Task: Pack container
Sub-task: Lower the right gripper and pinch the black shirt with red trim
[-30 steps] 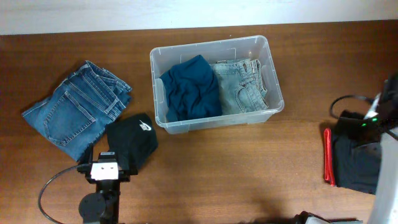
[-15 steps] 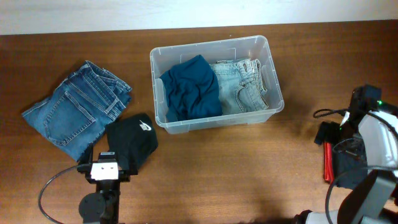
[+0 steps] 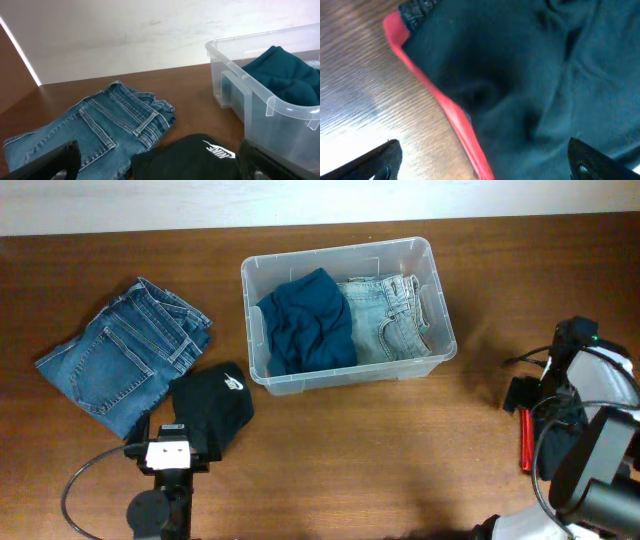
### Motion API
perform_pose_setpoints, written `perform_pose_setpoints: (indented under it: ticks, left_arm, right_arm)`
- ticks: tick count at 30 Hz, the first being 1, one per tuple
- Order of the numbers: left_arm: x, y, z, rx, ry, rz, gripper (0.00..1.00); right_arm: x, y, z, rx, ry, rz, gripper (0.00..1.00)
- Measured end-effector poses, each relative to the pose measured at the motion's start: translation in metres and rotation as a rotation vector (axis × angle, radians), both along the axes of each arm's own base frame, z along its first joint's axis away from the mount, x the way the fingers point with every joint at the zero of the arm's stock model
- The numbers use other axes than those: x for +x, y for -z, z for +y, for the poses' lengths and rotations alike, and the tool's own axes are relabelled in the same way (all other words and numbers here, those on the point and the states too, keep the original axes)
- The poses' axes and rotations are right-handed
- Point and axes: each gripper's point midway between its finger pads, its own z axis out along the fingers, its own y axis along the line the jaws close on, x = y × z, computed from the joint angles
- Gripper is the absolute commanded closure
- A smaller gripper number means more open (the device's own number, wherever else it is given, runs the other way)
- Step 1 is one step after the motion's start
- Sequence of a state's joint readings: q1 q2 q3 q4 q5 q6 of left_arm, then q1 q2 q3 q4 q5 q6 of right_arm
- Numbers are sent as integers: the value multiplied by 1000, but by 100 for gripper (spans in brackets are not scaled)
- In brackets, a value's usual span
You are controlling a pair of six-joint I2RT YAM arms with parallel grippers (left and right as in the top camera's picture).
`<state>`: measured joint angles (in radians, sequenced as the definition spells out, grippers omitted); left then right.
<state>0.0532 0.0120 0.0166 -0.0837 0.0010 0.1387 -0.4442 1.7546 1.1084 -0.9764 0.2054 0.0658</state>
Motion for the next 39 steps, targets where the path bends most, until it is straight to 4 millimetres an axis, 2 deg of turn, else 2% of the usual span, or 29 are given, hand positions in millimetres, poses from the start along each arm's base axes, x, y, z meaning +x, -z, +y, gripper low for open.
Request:
perform_pose_setpoints:
  ticks: [5,11,16,21,25,32,39]
  left_arm:
    - [0,0,0,0,0,0,0]
    - [0,0,0,0,0,0,0]
    - [0,0,0,0,0,0,0]
    - [0,0,0,0,0,0,0]
    - [0,0,0,0,0,0,0]
    - [0,0,0,0,0,0,0]
    - [0,0,0,0,0,0,0]
  right_arm:
    - [0,10,-1,2,-1,24,2]
    - [0,12,-4,-6,7,24,2]
    - [-5,24,-7,0,45,36,2]
    - [-7,25,-8,6,61,34,0]
    - [-5,26,-7,12,64,25,14]
    - [-4,28,-4,29,67,19,56]
    - [-5,27,-5,24,73,21,61]
